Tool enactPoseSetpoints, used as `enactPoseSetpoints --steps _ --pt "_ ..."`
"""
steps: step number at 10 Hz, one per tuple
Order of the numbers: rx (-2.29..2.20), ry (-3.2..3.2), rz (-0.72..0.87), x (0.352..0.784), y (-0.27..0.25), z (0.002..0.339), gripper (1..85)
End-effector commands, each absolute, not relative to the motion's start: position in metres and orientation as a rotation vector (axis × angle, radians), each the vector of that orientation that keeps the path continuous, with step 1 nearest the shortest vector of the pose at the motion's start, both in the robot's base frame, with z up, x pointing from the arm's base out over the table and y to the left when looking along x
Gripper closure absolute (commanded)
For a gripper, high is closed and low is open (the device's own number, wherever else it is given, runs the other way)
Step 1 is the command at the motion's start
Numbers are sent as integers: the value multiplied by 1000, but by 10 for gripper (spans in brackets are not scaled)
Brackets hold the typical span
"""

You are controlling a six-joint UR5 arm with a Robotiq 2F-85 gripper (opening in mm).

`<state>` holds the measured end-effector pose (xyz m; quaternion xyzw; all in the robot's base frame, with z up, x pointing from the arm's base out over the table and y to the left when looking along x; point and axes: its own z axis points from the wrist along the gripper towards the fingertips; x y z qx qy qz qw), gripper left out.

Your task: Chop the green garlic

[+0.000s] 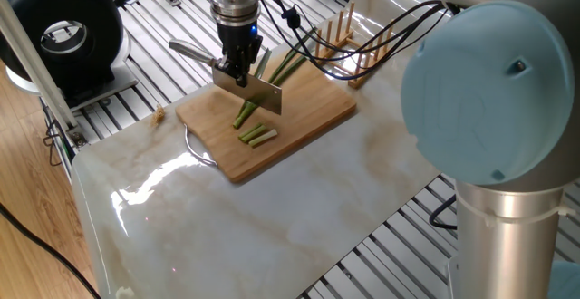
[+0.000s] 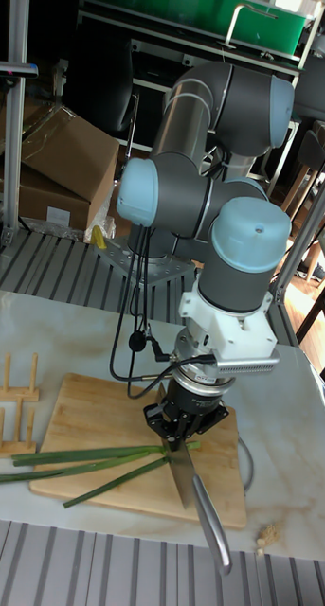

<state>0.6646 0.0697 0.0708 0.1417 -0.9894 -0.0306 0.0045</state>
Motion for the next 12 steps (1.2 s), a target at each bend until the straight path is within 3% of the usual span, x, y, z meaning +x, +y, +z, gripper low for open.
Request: enactPoseSetpoints --steps 1,12 --pt "427 -3112 -125 667 71 77 843" --pt "467 -3108 -110 669 67 73 843"
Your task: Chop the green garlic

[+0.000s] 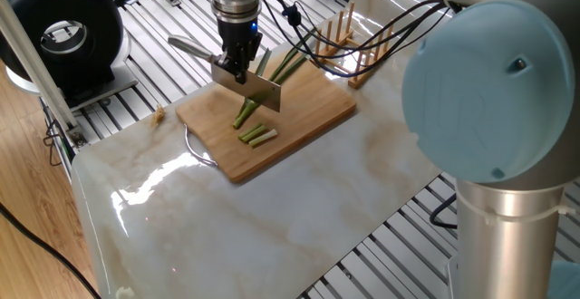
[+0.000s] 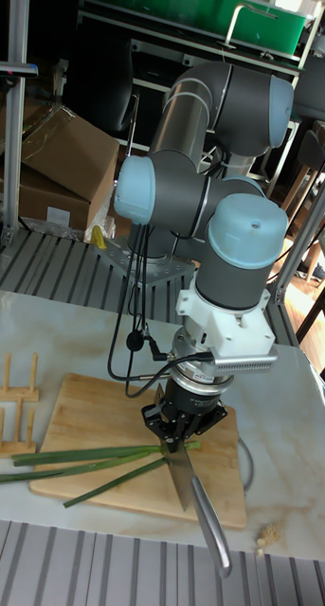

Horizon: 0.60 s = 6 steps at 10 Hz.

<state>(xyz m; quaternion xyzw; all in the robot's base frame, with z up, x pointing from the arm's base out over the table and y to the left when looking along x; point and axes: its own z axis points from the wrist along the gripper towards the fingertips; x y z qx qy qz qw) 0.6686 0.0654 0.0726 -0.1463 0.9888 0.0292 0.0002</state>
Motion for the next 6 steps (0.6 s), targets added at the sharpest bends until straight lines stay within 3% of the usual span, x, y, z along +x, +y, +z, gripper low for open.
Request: enactPoseSetpoints --steps 1,6 --pt "-471 3101 110 669 66 71 843" --pt "-484 3101 117 667 69 67 843"
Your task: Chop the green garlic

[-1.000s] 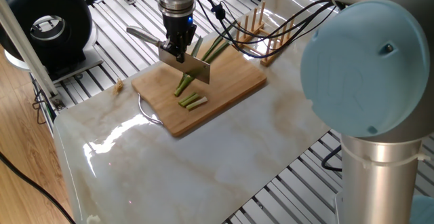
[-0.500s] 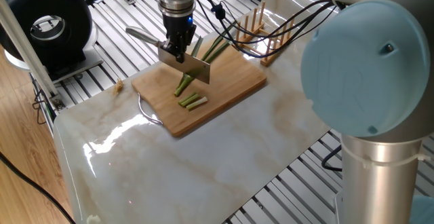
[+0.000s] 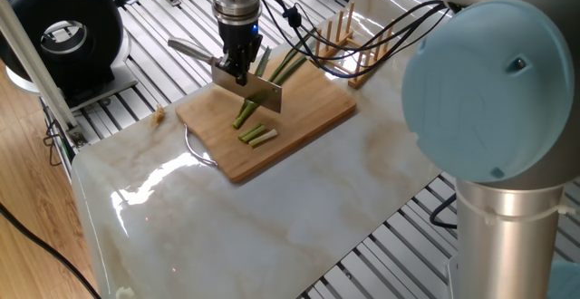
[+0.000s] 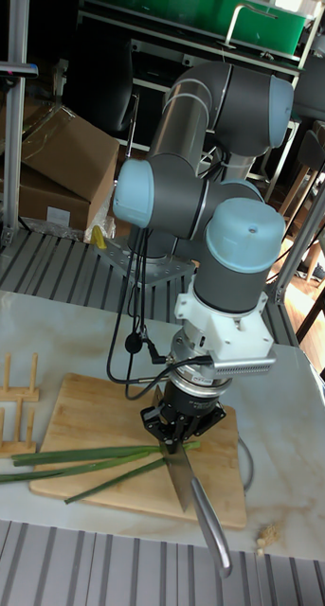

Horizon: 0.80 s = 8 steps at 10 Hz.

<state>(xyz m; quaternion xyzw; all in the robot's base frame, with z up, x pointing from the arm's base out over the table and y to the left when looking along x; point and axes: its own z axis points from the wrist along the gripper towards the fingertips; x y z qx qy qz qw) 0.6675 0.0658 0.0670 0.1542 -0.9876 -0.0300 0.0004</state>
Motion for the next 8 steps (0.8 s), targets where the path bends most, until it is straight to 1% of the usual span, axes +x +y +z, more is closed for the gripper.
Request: enactPoseSetpoints --steps 1,4,8 --pt "486 -3103 -122 667 71 67 843" --pt "499 -3102 -161 662 77 74 843" --pt "509 -3109 -142 665 73 72 843"
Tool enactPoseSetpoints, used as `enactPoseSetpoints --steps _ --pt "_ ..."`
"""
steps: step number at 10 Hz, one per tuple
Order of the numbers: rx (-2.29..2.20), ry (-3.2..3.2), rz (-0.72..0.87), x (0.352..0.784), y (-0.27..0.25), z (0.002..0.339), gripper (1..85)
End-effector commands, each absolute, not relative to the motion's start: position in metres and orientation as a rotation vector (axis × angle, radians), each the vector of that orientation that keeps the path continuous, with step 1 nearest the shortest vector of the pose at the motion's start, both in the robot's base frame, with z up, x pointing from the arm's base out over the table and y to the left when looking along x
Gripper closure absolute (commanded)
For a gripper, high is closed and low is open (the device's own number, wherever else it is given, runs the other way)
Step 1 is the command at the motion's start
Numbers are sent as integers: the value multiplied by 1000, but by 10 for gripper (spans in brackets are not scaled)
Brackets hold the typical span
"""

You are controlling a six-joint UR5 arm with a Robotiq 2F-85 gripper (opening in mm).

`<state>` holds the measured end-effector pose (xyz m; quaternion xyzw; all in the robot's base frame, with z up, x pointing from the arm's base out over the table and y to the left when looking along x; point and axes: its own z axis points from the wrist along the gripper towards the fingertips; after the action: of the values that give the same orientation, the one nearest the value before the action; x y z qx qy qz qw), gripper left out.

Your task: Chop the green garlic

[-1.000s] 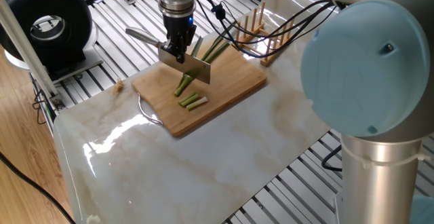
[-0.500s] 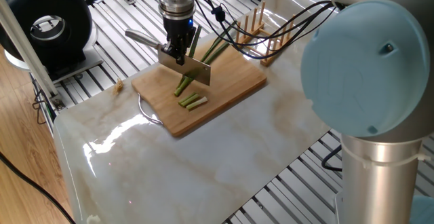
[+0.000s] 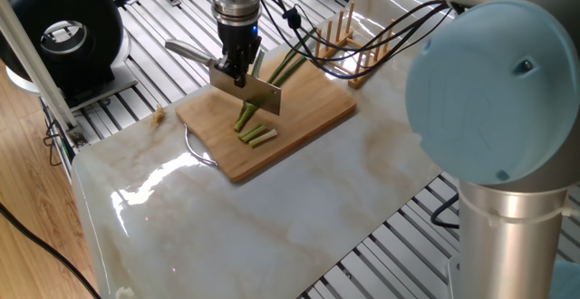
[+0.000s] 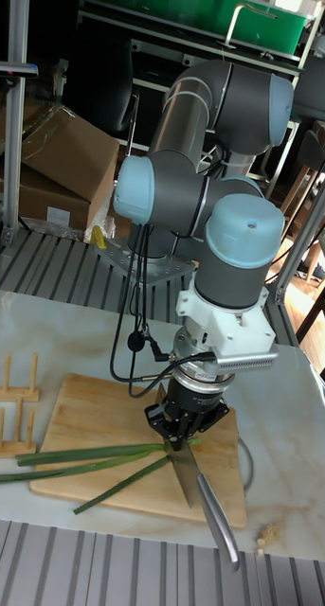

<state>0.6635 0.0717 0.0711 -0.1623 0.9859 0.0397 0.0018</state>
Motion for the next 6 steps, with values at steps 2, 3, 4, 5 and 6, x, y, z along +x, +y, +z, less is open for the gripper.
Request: enactPoseSetpoints --steps 2,3,4,5,6 --pt "-516 3078 147 667 74 71 843" --pt "-524 3072 145 668 75 69 843" --pt "-530 3064 145 669 75 65 843" --pt "-534 3062 147 669 76 62 843" --pt "-539 3061 143 669 75 62 843"
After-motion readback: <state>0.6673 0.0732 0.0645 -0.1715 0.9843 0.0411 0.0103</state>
